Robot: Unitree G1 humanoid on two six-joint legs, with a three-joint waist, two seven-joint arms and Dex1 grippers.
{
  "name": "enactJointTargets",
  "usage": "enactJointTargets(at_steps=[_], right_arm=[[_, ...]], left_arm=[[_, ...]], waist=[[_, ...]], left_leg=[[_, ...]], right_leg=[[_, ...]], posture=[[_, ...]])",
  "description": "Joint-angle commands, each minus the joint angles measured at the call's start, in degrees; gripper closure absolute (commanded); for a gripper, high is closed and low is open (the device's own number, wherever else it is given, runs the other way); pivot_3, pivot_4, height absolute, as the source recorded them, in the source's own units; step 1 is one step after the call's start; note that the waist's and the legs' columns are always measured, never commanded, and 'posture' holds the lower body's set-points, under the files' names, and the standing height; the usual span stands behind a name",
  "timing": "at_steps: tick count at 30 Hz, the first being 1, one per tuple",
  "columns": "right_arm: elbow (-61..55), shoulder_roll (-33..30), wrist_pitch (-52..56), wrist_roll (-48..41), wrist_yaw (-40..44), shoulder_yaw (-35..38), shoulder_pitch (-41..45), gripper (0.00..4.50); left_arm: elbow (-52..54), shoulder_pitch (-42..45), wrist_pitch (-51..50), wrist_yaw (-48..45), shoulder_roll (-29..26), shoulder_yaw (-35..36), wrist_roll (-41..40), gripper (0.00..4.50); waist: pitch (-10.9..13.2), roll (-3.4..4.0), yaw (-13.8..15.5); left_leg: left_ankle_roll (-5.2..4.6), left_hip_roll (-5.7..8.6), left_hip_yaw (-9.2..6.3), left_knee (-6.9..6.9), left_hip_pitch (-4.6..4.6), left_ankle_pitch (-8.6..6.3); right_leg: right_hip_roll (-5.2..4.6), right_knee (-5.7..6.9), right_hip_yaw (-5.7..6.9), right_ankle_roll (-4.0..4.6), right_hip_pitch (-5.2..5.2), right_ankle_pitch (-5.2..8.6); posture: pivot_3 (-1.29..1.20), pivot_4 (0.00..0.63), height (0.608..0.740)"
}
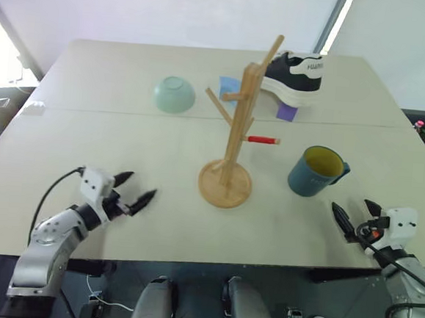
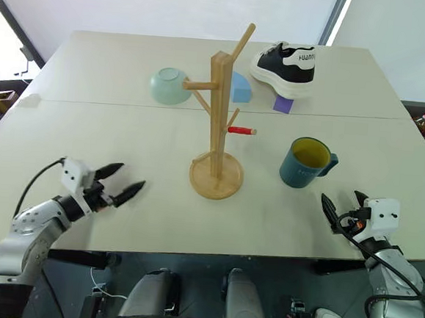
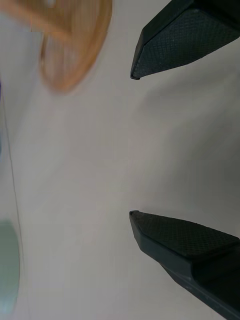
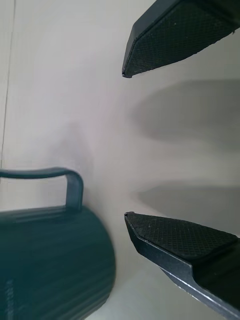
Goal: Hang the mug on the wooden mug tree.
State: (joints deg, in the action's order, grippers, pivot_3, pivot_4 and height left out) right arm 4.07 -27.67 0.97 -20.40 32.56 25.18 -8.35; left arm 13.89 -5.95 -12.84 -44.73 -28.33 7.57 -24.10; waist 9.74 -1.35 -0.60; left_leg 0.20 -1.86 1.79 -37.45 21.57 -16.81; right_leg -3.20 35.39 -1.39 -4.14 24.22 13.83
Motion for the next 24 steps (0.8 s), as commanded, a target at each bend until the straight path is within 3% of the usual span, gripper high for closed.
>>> enactJointTargets(at_steps=[1,9,24], right_arm=[[-0.8,0.2,-3.3,0.9,-1.3,0.6,0.9,0.04],[3.2,0.0,-6.1,1.0,-1.4,0.0,5.8,0.04],[9.3,-1.2,-6.8,0.7,1.2,-1.7,13.6,0.04]], left_arm=[[5.4,0.6,0.5,-4.4,-0.8,-2.1,-3.3,0.0],[10.4,1.7,-2.6,-12.1,-4.6,-7.8,-6.0,0.0],[10.7,3.3,-2.4,-11.2,-4.7,-9.4,-5.2,0.0]], waist=[[0.0,0.02,0.0],[0.0,0.09,-0.2],[-0.1,0.12,-0.2]], left_leg=[[0.0,0.01,0.01,0.02,0.0,0.0],[-0.02,0.01,0.09,0.1,-0.04,0.01],[-0.02,0.01,0.07,0.09,-0.08,0.01]], right_leg=[[-0.01,-0.02,0.0,0.0,0.0,0.0],[0.32,-0.09,0.0,-0.01,0.0,0.0],[0.55,-0.04,-0.03,-0.03,-0.02,-0.01]], posture=[[0.0,0.15,0.74],[0.0,0.15,0.74],[0.0,0.15,0.74]])
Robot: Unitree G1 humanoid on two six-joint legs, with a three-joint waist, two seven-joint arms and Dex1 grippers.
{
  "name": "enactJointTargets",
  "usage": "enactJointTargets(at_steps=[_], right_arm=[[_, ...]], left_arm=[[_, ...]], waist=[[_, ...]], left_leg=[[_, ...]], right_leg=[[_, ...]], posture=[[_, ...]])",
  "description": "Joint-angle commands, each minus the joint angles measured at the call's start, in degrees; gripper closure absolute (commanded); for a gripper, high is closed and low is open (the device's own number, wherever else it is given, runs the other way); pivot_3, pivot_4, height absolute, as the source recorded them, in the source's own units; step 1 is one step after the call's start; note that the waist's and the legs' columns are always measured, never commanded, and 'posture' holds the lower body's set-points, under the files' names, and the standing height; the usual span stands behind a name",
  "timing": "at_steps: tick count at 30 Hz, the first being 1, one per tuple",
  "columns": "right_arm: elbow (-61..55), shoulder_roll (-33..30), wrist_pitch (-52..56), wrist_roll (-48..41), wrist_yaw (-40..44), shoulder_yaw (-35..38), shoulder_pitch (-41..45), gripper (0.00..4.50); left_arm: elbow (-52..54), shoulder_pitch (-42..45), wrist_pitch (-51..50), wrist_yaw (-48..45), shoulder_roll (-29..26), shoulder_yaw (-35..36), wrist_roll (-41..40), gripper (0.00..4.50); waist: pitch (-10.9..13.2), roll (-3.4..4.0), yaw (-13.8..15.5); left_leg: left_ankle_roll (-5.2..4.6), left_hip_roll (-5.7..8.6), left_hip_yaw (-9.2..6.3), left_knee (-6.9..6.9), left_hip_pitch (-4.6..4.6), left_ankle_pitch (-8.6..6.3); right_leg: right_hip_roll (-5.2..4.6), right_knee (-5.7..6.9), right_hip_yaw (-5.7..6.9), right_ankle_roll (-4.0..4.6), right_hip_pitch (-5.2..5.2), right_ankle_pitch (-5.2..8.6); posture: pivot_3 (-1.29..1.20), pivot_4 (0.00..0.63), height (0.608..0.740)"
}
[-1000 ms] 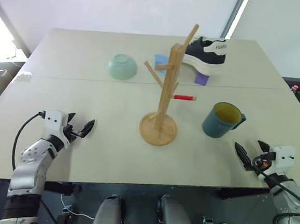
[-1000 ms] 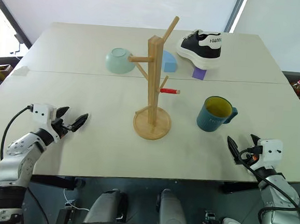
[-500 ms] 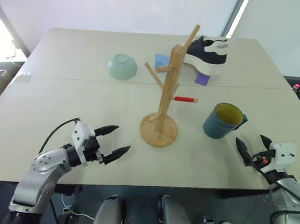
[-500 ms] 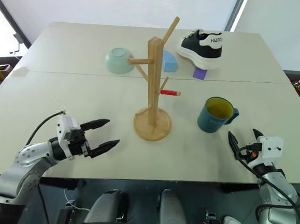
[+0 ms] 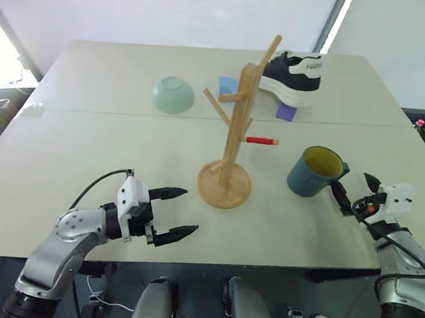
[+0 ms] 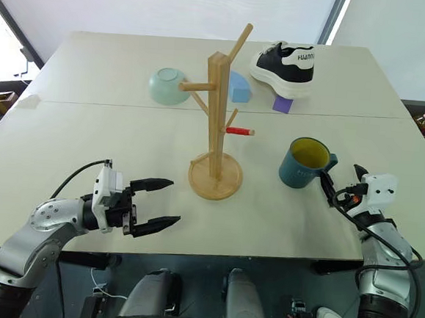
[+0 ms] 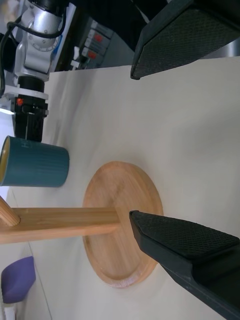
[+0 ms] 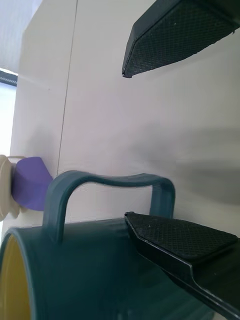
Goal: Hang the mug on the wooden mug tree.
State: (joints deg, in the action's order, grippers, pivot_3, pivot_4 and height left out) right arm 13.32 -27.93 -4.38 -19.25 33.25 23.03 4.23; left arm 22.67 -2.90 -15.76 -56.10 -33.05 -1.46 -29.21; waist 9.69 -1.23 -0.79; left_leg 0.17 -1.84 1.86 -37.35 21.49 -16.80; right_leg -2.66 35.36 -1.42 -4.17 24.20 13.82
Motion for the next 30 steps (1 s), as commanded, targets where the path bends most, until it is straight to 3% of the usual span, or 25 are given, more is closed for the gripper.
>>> enactJointTargets(at_steps=[1,21,24,30], right_arm=[[0.3,-1.0,-1.4,-0.4,0.7,0.4,1.3,0.04],[9.5,-1.1,-3.1,-0.3,4.2,-1.6,8.7,0.04],[10.4,-1.0,-2.8,-1.2,5.8,-1.8,9.8,0.84],[8.7,-0.3,-1.3,-3.2,8.7,-2.4,9.4,3.79]], left_arm=[[2.0,0.3,0.7,0.1,0.0,-0.4,-0.1,0.0],[3.1,0.8,-0.1,-0.7,-1.0,0.0,-0.7,0.0],[3.2,0.5,0.0,-0.6,-1.0,0.1,-0.6,0.0],[3.3,-0.1,0.4,-0.2,-0.9,0.1,-0.3,0.0]], waist=[[0.0,0.0,0.0],[0.0,0.01,-0.1],[0.0,0.01,-0.1],[0.0,0.01,0.0]], left_leg=[[0.0,0.0,0.0,0.0,0.0,0.0],[0.0,0.01,0.03,-0.04,-0.05,0.01],[0.0,0.01,0.02,-0.04,-0.06,0.01],[0.0,0.01,0.02,-0.05,-0.06,0.01]], right_leg=[[0.0,0.0,0.0,0.0,0.0,0.0],[0.03,0.11,-0.03,-0.02,-0.02,-0.01],[0.04,0.12,-0.03,-0.02,-0.02,-0.01],[0.03,0.12,-0.03,-0.02,-0.05,-0.02]], posture=[[0.0,0.15,0.74],[0.0,0.15,0.74],[0.0,0.15,0.74],[0.0,0.15,0.74]])
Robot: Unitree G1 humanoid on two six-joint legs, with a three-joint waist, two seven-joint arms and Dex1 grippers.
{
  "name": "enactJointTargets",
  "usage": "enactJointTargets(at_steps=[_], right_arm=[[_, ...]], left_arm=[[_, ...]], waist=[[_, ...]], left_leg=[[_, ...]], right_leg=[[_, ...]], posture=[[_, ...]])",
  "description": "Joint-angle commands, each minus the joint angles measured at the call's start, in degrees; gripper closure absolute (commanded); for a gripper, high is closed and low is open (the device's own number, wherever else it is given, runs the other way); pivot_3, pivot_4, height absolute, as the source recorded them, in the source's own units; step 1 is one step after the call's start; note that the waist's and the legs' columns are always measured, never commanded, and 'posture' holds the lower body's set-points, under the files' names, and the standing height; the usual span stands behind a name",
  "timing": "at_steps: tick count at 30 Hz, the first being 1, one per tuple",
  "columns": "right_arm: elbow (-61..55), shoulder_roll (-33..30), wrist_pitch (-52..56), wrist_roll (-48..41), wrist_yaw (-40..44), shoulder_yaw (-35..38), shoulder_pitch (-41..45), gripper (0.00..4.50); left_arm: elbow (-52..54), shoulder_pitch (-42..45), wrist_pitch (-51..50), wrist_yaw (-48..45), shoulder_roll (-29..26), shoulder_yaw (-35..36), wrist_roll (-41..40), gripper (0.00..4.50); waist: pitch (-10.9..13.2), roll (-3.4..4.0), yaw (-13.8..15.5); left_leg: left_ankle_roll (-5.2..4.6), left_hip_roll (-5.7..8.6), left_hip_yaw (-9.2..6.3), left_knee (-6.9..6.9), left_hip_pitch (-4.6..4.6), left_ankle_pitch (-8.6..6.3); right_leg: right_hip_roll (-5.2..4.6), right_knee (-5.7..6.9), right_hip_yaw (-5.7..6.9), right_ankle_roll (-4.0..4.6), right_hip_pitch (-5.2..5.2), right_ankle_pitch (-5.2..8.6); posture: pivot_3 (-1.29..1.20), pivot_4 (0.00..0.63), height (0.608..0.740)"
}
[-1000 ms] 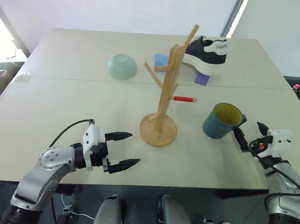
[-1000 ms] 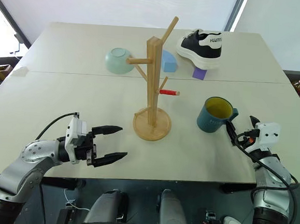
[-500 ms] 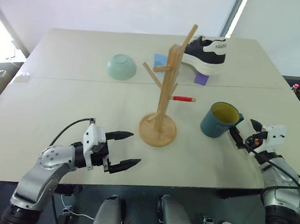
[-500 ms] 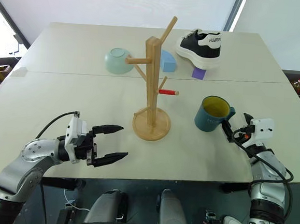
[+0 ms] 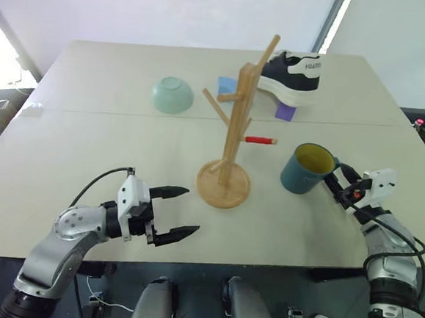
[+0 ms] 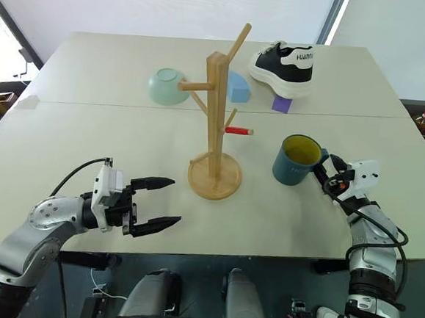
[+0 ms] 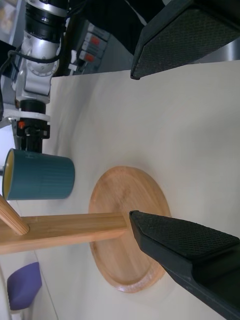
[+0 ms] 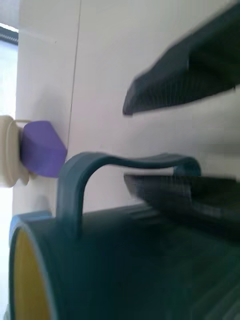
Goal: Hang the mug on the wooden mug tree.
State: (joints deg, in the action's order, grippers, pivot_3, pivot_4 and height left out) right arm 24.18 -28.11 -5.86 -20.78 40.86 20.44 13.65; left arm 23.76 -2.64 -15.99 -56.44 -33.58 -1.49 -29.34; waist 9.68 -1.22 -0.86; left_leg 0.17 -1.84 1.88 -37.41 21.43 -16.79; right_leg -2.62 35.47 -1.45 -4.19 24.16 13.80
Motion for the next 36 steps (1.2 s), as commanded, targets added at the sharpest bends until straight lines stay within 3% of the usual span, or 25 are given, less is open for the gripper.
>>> enactJointTargets(at_steps=[1,8,15,20,36], right_arm=[[-2.6,0.0,0.4,-1.8,1.3,0.1,-0.2,4.35],[-12.1,-1.4,1.2,0.8,0.0,-1.6,-5.3,4.44],[-40.9,-10.1,2.6,9.9,1.0,-6.6,-17.5,4.44],[-47.8,-13.2,5.0,12.1,0.8,-6.5,-18.8,4.44],[-55.0,-22.4,16.7,8.3,5.0,-8.1,-2.4,4.44]], left_arm=[[2.2,-0.4,0.7,0.2,-0.3,0.1,-0.2,0.0],[1.3,-0.5,1.4,0.1,-0.4,0.4,0.2,0.0],[-0.3,0.7,1.8,-0.6,-0.8,0.9,0.1,0.0],[-2.4,3.0,1.9,-2.2,-0.7,0.1,-0.1,0.0],[-4.1,11.2,-3.8,-5.0,-3.3,5.3,-7.4,0.0]], waist=[[0.0,0.0,0.0],[0.0,0.02,0.1],[-0.1,0.07,0.1],[-0.1,0.06,0.1],[0.0,-0.03,0.1]], left_leg=[[0.0,0.0,-0.01,-0.01,0.0,0.0],[0.0,0.0,-0.03,-0.02,0.0,0.0],[0.0,0.0,-0.06,-0.02,-0.03,0.0],[0.0,-0.01,-0.09,-0.32,-0.02,0.0],[0.0,0.0,-0.14,-0.64,0.03,0.0]], right_leg=[[0.0,0.0,0.0,0.0,-0.01,0.0],[-0.01,0.01,0.0,0.0,-0.03,0.0],[0.03,0.02,0.02,0.0,-0.03,0.01],[0.08,0.17,0.05,0.02,-0.07,0.02],[0.07,0.47,0.06,0.03,-0.06,0.03]], posture=[[0.0,0.15,0.74],[0.0,0.15,0.74],[0.0,0.15,0.74],[0.0,0.15,0.74],[0.0,0.15,0.74]])
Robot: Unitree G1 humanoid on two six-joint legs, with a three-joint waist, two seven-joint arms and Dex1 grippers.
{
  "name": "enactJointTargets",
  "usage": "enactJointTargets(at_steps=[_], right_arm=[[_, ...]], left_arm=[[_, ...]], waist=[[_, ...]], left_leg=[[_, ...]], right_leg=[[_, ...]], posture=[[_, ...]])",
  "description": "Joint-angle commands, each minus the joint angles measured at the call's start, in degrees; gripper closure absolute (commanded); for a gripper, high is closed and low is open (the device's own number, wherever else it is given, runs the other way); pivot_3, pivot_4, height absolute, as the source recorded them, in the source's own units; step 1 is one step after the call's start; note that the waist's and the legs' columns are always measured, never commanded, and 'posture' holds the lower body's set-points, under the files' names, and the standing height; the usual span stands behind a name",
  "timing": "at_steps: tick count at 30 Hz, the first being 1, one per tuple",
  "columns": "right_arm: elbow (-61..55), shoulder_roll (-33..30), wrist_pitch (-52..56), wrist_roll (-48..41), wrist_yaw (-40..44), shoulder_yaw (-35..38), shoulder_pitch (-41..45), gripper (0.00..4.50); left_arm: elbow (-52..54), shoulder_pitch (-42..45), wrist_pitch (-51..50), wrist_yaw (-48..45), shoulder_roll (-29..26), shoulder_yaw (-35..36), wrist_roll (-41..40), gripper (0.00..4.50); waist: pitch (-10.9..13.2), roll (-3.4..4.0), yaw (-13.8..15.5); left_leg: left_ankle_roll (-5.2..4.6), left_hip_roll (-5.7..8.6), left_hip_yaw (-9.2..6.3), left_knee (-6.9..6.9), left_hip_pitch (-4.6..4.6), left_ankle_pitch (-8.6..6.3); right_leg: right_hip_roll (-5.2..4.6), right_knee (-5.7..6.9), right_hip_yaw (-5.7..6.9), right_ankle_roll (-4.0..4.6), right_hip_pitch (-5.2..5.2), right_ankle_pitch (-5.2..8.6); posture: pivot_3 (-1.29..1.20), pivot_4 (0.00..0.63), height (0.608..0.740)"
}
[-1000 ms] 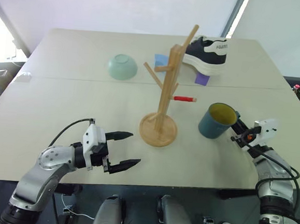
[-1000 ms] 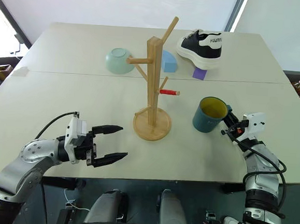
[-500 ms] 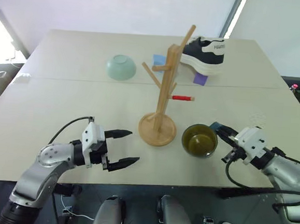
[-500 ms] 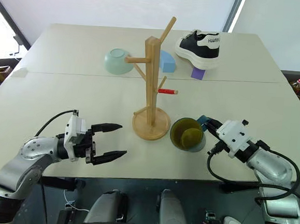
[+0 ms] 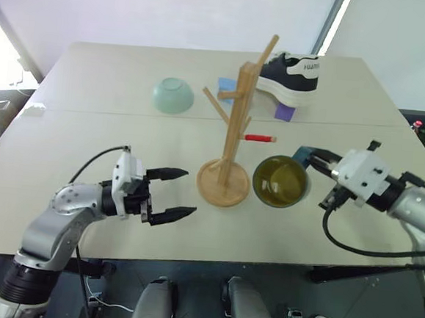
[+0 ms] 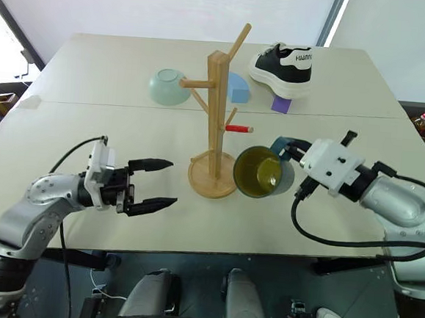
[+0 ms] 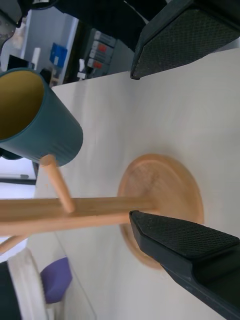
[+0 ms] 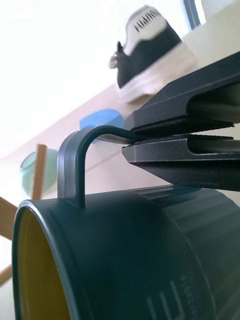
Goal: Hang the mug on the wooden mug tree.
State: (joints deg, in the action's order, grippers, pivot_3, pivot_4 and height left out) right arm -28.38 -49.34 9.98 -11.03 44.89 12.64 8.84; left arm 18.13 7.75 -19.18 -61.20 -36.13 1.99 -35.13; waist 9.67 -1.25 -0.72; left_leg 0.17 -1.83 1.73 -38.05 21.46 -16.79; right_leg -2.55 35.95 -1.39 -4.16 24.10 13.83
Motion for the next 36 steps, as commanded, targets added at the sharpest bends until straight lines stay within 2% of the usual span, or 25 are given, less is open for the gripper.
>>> enactJointTargets(at_steps=[1,11,21,36], right_arm=[[-2.5,-1.4,1.2,-1.6,1.3,-0.7,3.5,4.44],[-2.5,-2.3,3.5,-1.6,3.5,-4.8,11.1,4.44],[-2.1,-2.3,4.9,-0.2,4.2,-7.6,15.1,4.44],[0.5,-0.9,8.4,1.5,4.5,-12.6,20.6,4.44]], left_arm=[[1.8,0.9,-0.8,-0.2,-1.1,2.2,-1.8,0.0],[4.0,-0.5,-1.7,1.1,-1.9,3.9,-2.4,0.0],[5.6,0.0,-2.9,2.3,-2.2,4.6,-3.8,0.0],[9.4,4.2,-7.9,4.1,-2.8,7.2,-11.7,0.0]], waist=[[0.0,-0.03,0.0],[0.0,-0.05,0.0],[0.0,-0.05,0.0],[0.0,-0.08,0.0]], left_leg=[[0.0,0.0,0.0,0.0,0.0,0.0],[0.0,-0.01,0.01,0.0,0.03,0.0],[0.0,-0.01,0.0,0.0,0.03,0.0],[0.0,0.0,0.01,0.0,0.05,0.0]], right_leg=[[0.0,0.0,0.0,0.0,0.0,0.0],[-0.04,-0.01,0.0,0.0,0.01,0.0],[-0.04,0.0,0.0,0.0,0.03,0.0],[-0.05,0.0,0.0,0.0,0.04,0.0]], posture=[[0.0,0.15,0.74],[0.0,0.15,0.74],[0.0,0.15,0.74],[0.0,0.15,0.74]])
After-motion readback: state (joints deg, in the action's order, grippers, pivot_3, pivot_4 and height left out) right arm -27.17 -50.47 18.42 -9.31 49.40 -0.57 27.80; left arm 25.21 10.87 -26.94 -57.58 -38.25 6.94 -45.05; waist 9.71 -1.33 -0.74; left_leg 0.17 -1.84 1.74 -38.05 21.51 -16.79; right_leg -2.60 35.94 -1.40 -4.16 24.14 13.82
